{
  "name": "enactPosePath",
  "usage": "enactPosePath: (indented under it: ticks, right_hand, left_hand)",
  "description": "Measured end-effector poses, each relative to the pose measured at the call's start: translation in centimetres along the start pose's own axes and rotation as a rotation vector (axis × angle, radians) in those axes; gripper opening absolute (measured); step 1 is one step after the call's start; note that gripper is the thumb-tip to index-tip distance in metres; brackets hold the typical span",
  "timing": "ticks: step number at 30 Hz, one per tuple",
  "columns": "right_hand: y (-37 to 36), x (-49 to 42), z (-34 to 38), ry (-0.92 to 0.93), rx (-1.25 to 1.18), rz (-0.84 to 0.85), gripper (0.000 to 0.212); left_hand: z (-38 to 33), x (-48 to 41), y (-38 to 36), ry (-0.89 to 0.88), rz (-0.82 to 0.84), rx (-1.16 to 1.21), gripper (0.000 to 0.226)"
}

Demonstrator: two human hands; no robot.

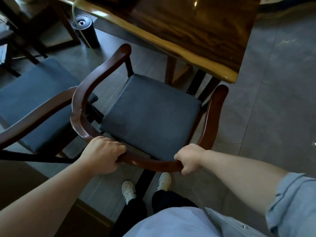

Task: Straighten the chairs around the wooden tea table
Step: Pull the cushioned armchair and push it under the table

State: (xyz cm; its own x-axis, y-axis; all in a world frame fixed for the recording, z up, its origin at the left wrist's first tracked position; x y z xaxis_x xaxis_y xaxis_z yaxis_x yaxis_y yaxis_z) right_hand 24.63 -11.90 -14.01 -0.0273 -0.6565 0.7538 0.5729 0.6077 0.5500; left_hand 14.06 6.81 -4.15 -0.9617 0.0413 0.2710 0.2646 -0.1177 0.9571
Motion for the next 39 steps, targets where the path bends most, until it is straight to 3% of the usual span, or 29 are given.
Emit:
enactPosePath:
  ticks: [3, 8, 17, 23, 31, 39]
  right_hand:
    - [0.3, 0.7, -1.4, -0.01, 0.02, 0.02, 0.022]
    - [0.8, 2.4, -5.3, -0.09, 0.039, 0.018, 0.023]
    - [0.9, 3.0, -5.6, -0.124, 0.028, -0.028, 0.031]
    - [2.5, 5.6, -1.6, -0.099, -0.246, -0.23, 0.056]
    - [3.9, 3.2, 6.9, -0.156, -0.484, -0.457, 0.06]
    - [6.0, 2.5, 8.2, -0.176, -0.566, -0.655, 0.046]
  left_hand:
    - [-1.3, -1.1, 0.9, -0.002, -0.032, 0.02, 0.042]
    - [-4.6, -3.3, 0.8, 0.008, -0.032, 0.029, 0.018]
    - [-3.1, -2.8, 0.6, -0.105, -0.038, 0.024, 0.038]
    - [0.7, -1.6, -0.3, -0.192, 0.0, 0.008, 0.046]
    - [2.3, -2.3, -1.8, -0.466, 0.091, -0.021, 0.031]
    - [5.3, -3.4, -0.8, -0.489, 0.177, -0.08, 0.034]
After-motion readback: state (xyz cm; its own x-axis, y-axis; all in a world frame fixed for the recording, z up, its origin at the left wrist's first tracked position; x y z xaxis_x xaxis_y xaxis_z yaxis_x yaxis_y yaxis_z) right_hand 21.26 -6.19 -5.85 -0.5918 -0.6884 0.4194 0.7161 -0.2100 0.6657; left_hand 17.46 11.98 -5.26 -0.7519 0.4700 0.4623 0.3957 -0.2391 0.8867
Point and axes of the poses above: each hand's wrist, its own x-axis away from the middle knuckle, its own y-axis out of the back of the hand, z = x × y, the point moved 9 cm from there along -x, towards the middle knuckle, and after that the axes turned 12 degrees about -x, right-handed, at the moved point
